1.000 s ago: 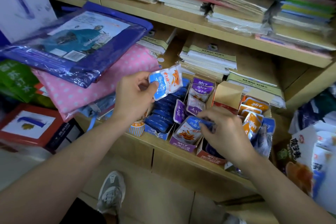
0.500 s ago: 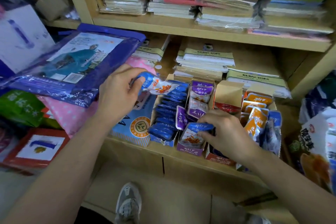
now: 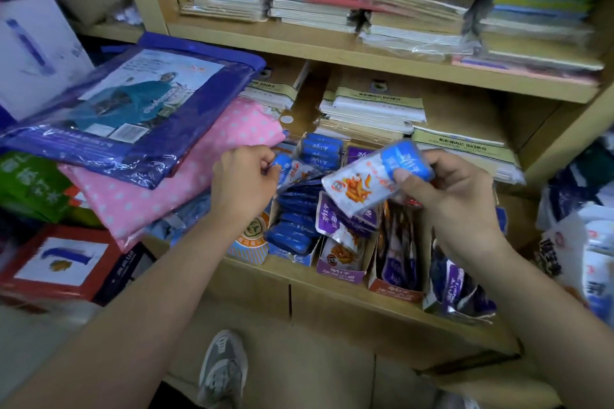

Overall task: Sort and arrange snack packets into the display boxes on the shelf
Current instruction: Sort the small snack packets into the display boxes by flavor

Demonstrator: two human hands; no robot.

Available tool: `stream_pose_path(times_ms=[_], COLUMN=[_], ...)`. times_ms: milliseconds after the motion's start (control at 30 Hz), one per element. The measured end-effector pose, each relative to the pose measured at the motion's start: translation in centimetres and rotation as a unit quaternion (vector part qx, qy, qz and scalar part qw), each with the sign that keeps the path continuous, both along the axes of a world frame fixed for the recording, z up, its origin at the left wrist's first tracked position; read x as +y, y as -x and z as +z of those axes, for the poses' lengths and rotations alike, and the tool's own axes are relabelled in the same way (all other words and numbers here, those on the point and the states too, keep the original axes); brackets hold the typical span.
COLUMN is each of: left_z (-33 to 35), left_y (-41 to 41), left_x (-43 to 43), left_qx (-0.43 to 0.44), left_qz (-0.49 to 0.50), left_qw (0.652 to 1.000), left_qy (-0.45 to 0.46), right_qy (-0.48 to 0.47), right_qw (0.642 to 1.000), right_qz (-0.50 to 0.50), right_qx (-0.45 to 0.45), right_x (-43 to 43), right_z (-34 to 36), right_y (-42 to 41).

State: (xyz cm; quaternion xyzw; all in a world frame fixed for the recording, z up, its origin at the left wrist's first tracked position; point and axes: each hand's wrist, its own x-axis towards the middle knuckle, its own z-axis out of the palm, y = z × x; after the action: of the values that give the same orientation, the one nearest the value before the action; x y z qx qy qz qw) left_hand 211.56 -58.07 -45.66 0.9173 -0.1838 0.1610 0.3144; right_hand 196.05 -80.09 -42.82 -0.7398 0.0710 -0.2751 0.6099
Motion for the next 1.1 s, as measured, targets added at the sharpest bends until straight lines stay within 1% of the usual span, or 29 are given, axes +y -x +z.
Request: stream_pose_path(times_ms=[67, 133, 233, 300, 367, 433, 567, 667, 833, 900, 967, 1000, 1100], left_z=[-0.1, 0.0, 0.2, 0.2, 0.2, 0.2, 0.5, 0.7, -0.2, -0.5, -0.8, -0.9, -1.1], left_y=[0.0, 0.4, 0.8, 0.8, 0.8, 0.7, 0.9, 0.9, 0.0, -0.1, -0.1, -0.2, -0.5], left_x=[0.2, 0.6, 1.2, 1.6, 1.9, 2.0, 2.2, 2.4, 1.9, 1.6, 1.4, 1.3, 1.3], left_qx=[0.039, 0.058, 0.082, 0.101, 0.118, 0.121, 0.119, 0.121, 0.140, 0.137, 0.124, 0.117, 0.108], left_qz=[0.024, 0.027, 0.020, 0.017, 0.007, -0.005, -0.011, -0.034, -0.151, -0.173, -0.173, -0.167, -0.154], left_qw=[0.998, 0.997, 0.994, 0.990, 0.987, 0.987, 0.986, 0.982, 0.969, 0.966, 0.970, 0.974, 0.981], left_qy=[0.032, 0.052, 0.075, 0.098, 0.109, 0.110, 0.113, 0.141, 0.136, 0.136, 0.118, 0.101, 0.041], right_qy=[0.003, 0.051, 0.102, 0.166, 0.258, 0.344, 0.465, 0.516, 0.558, 0.574, 0.571, 0.555, 0.462], right_qw=[0.999, 0.997, 0.994, 0.986, 0.965, 0.934, 0.869, 0.836, 0.798, 0.783, 0.784, 0.797, 0.868], right_qz=[-0.025, -0.041, -0.017, 0.007, 0.050, 0.097, 0.163, 0.175, 0.183, 0.191, 0.191, 0.187, 0.144], right_qx=[-0.029, -0.038, -0.032, -0.021, -0.009, 0.011, 0.044, 0.065, 0.134, 0.148, 0.152, 0.145, 0.112], right_x=[-0.1, 0.0, 1.2, 2.1, 2.6, 2.5, 2.7, 3.1, 4.2, 4.6, 4.6, 4.4, 3.8], right_z=[0.0, 0.1, 0.8, 1.3, 1.8, 2.3, 3.8, 4.6, 4.0, 3.2, 2.5, 2.1, 1.7], right_y=[-1.3, -3.0, -5.8, -7.7, -9.6, -11.2, -13.0, -14.1, -15.6, -15.7, -15.3, -14.8, -11.7])
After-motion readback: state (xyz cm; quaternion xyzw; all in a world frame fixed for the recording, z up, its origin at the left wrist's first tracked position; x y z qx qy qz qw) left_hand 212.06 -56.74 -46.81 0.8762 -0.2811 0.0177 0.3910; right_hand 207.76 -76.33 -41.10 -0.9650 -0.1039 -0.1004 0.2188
